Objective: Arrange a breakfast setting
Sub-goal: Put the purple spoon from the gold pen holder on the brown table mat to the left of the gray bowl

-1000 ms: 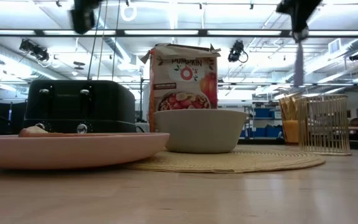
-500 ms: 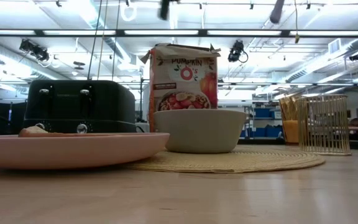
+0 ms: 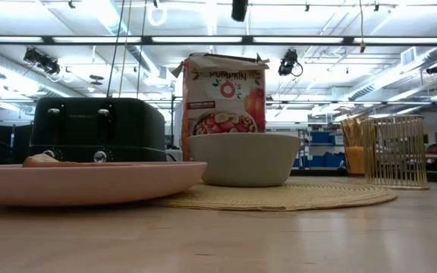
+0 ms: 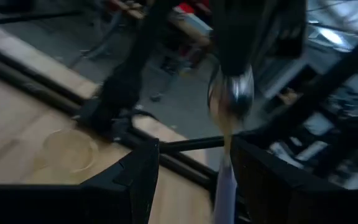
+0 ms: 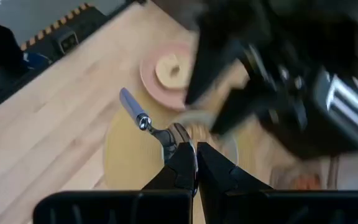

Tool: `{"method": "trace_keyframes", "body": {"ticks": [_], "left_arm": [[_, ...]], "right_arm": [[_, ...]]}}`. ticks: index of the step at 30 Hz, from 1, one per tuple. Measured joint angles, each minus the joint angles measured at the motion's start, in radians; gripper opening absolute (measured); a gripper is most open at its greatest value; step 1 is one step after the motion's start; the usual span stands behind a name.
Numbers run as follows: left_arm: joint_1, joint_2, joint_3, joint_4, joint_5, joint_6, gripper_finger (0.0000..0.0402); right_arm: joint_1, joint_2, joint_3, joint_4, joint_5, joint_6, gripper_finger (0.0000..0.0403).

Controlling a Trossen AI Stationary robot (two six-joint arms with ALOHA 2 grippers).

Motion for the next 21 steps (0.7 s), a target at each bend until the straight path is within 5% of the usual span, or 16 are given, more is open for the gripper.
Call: {"method": "trace_keyframes", "body": {"ticks": [10, 21], "left_arm": [[-0.002, -0.001, 0.000, 0.013, 0.337, -0.045, 0.0203], [-0.002, -0.001, 0.000, -0.038, 0.426, -0.037, 0.0166]], "right_arm": [[0.033, 0.094, -0.032, 0.195, -0.049, -0.068, 0.0011], [0.038, 0.113, -0.032, 0.303, -0.060, -0.119, 0.0012]]}}
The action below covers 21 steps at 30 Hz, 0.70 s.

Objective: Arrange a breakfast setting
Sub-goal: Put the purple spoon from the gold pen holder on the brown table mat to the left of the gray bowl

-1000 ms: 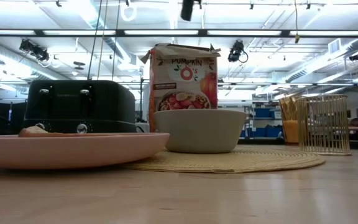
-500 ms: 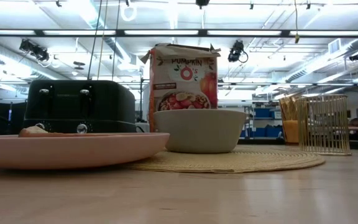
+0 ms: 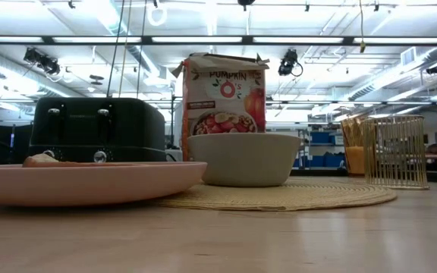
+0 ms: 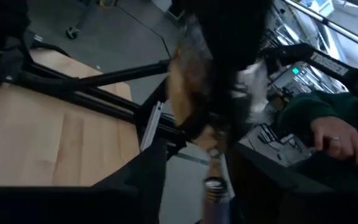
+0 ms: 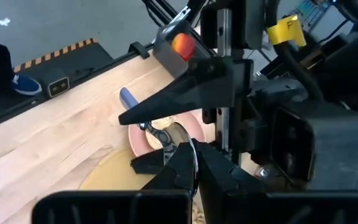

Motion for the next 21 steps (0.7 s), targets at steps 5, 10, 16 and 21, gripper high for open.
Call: {"method": "trace_keyframes", "body": {"ticks": [5, 10, 16, 21], "left_arm": [[0.017, 0.000, 0.000, 0.002, 0.048, -0.004, 0.0075], [0.042, 0.001, -0.001, 0.003, 0.072, 0.000, 0.0026], [0.072, 0.000, 0.000, 0.014, 0.076, 0.005, 0.0025], [0.112, -0.022, 0.000, -0.004, 0.058, 0.041, 0.0025]], "right_arm": [[0.000, 0.000, 0.000, -0.004, 0.004, 0.000, 0.0014], [0.002, 0.008, 0.000, -0.002, 0.015, 0.007, 0.0035], [0.038, -0.003, 0.000, 0.003, 0.147, 0.017, 0.0123], [0.090, -0.068, 0.000, 0.006, 0.381, 0.156, 0.0211]]}}
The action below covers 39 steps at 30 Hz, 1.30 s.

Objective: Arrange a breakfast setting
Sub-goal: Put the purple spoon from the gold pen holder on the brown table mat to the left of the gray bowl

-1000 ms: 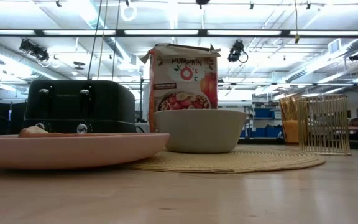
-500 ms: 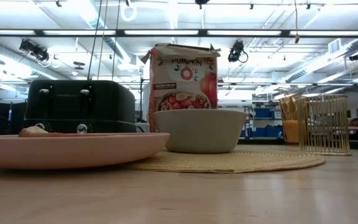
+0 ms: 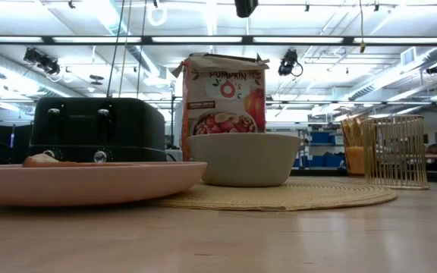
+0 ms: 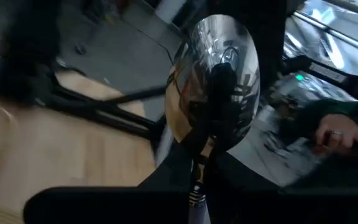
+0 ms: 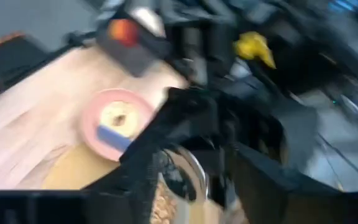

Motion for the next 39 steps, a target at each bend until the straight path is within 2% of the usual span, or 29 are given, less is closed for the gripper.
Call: {"method": "trace_keyframes", "body": {"ticks": [4, 8, 12, 17, 23, 27, 33, 39], "left_arm": [[0.039, -0.057, 0.000, -0.072, -0.138, 0.080, 0.0025], [0.062, -0.102, 0.000, -0.035, -0.316, 0.162, 0.0025], [0.062, -0.135, 0.000, 0.007, -0.412, 0.215, 0.0025], [0.045, -0.156, 0.000, 0.048, -0.490, 0.256, 0.0025], [0.020, -0.173, 0.000, 0.048, -0.538, 0.294, 0.0025], [0.009, -0.176, 0.000, 0.086, -0.548, 0.304, 0.0025], [0.008, -0.176, 0.000, 0.097, -0.590, 0.300, 0.0025], [0.008, -0.176, 0.000, 0.097, -0.600, 0.301, 0.0027]], "right_arm": [[0.035, -0.061, 0.001, -0.034, 0.161, 0.315, 0.0262], [0.046, -0.068, -0.011, -0.118, 0.263, 0.688, 0.0291], [0.040, -0.045, -0.075, -0.086, 0.287, 0.856, 0.0297], [0.015, 0.005, -0.134, 0.100, 0.300, 0.896, 0.0288], [-0.033, 0.040, -0.137, 0.211, 0.470, 0.937, 0.0269], [-0.072, 0.047, -0.137, 0.257, 0.453, 0.933, 0.0250], [-0.099, 0.061, -0.137, 0.357, 0.400, 0.839, 0.0193], [-0.099, 0.060, -0.137, 0.368, 0.396, 0.837, 0.0103]]}}
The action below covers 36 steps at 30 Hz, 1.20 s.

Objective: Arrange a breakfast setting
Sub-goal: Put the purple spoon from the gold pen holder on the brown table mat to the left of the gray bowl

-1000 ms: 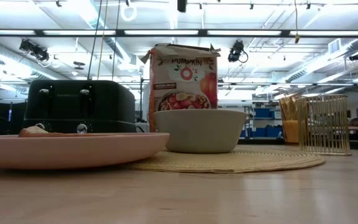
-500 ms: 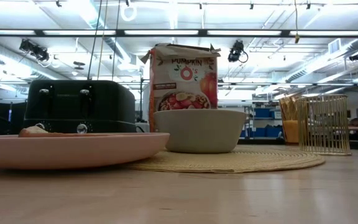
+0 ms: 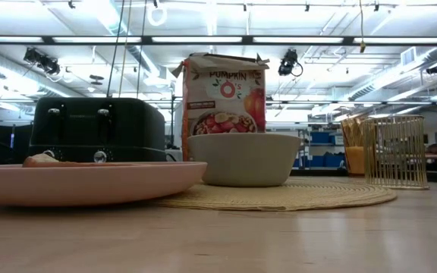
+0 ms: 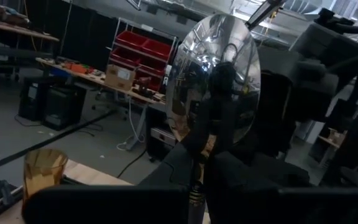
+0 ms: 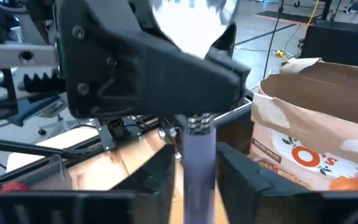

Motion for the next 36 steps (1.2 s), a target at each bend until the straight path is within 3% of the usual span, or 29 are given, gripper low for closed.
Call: {"method": "trace_keyframes", "body": {"ticks": [3, 8, 14, 18, 23, 29, 33, 36], "left_arm": [[-0.001, 0.000, 0.000, -0.002, 0.001, -0.002, 0.0029], [0.006, -0.018, 0.000, -0.061, 0.000, 0.003, 0.0062], [0.006, -0.133, 0.000, -0.259, -0.004, 0.082, 0.0140], [-0.003, -0.262, 0.003, -0.523, -0.007, 0.091, 0.0182], [-0.054, -0.403, 0.000, -0.798, -0.041, 0.038, 0.0192], [-0.159, -0.496, 0.001, -0.882, -0.130, 0.018, 0.0182], [-0.216, -0.515, 0.001, -0.890, -0.148, 0.027, 0.0181], [-0.253, -0.511, 0.000, -0.903, -0.148, 0.042, 0.0181]], "right_arm": [[0.000, -0.001, 0.000, 0.000, -0.010, 0.000, 0.0062], [0.000, 0.000, 0.000, 0.002, -0.019, 0.014, 0.0061], [0.005, -0.032, 0.000, -0.057, -0.020, 0.117, 0.0061], [0.026, -0.050, 0.002, -0.251, -0.020, 0.320, 0.0061], [0.090, -0.014, -0.019, -0.466, -0.099, 0.696, 0.0061], [0.122, 0.060, -0.135, -0.529, -0.295, 1.141, 0.0061], [0.081, 0.117, -0.223, -0.534, -0.401, 1.272, 0.0061], [0.017, 0.157, -0.244, -0.563, -0.462, 1.282, 0.0061]]}}
